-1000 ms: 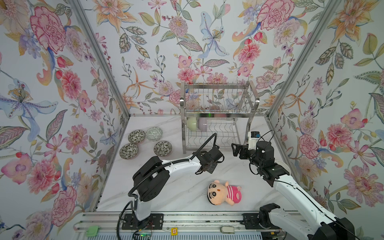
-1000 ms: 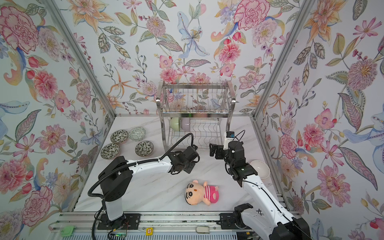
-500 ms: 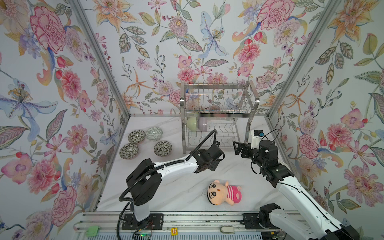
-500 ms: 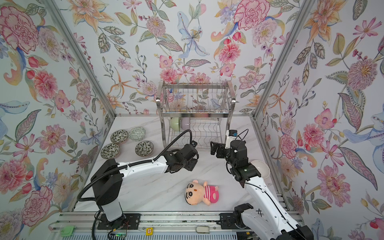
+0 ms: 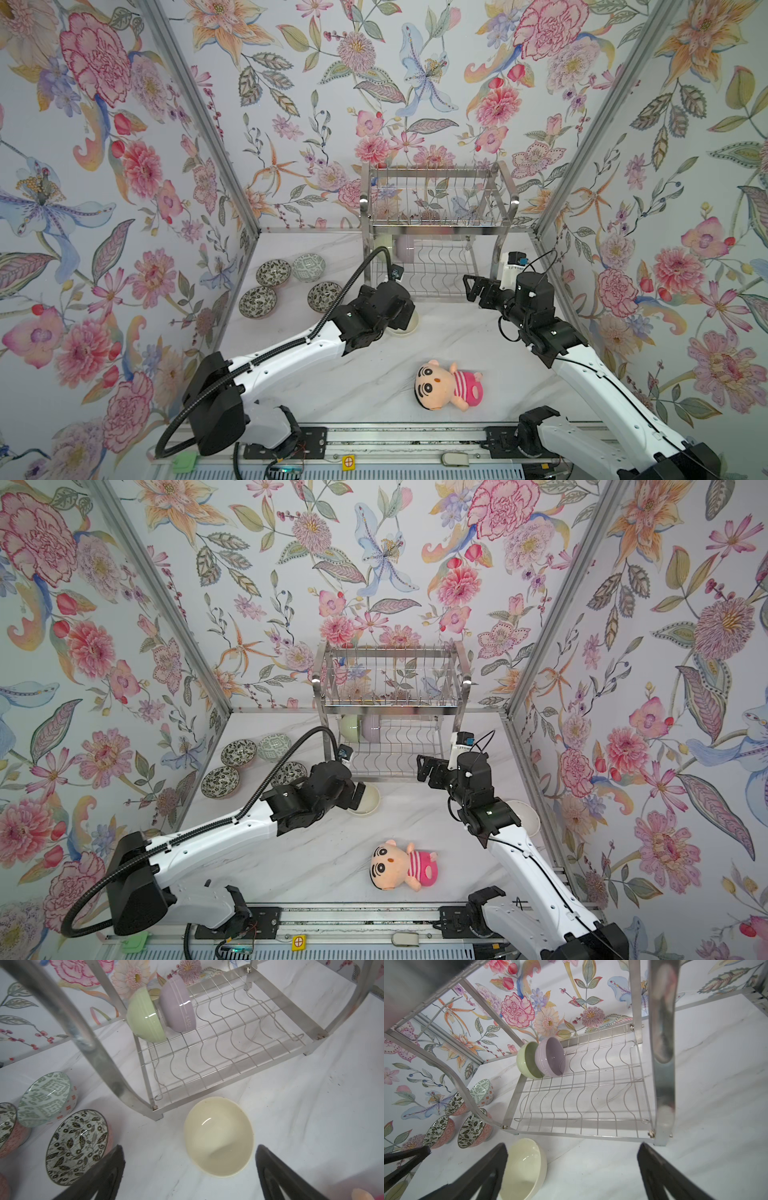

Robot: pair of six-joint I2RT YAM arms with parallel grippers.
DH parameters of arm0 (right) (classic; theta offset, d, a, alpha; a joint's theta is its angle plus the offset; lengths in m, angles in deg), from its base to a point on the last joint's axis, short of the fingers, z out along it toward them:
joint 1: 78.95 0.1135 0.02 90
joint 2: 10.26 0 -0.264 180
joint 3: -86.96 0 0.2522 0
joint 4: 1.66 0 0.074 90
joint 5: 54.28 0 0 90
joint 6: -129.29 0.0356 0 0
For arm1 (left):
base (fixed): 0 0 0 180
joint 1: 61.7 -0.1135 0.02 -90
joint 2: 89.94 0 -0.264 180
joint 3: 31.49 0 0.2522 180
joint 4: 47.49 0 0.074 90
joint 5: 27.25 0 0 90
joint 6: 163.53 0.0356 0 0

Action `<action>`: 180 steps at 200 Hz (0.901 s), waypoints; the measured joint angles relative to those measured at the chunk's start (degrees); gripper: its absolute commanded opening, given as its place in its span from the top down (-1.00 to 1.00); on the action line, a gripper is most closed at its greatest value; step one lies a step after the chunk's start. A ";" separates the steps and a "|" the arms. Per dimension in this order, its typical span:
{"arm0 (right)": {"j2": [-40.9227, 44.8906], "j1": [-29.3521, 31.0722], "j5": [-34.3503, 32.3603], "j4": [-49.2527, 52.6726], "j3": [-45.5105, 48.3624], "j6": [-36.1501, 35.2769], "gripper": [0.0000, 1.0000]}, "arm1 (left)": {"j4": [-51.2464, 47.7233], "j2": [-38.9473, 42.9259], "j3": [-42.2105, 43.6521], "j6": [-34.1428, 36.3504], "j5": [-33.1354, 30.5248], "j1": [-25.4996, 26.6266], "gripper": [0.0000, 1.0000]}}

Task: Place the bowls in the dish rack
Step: 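Set the cream bowl on the table before the rack, open left gripper, then close the right gripper on the cream bowl rim while the left draws back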

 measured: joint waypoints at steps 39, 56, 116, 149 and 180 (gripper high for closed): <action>-7.43 10.32 -4.70 0.02 -3.85 0.13 -0.99 | 5.66 11.32 11.93 -1.53 10.45 -12.72 -0.99; -11.96 14.86 -7.15 0.02 -5.84 0.11 -0.98 | 7.41 14.38 16.96 -2.73 15.93 -18.23 -0.99; -30.69 27.50 -14.80 2.25 -15.32 -0.44 -0.98 | 12.39 18.73 27.98 -7.65 31.23 -29.03 -0.99; -39.17 31.80 -16.72 4.09 -21.79 -1.44 -0.99 | 15.41 19.67 32.04 -10.58 36.76 -32.50 -0.99; -44.54 33.51 -17.49 6.03 -26.21 -2.01 -0.82 | 16.48 19.67 33.35 -12.33 39.78 -34.49 -0.98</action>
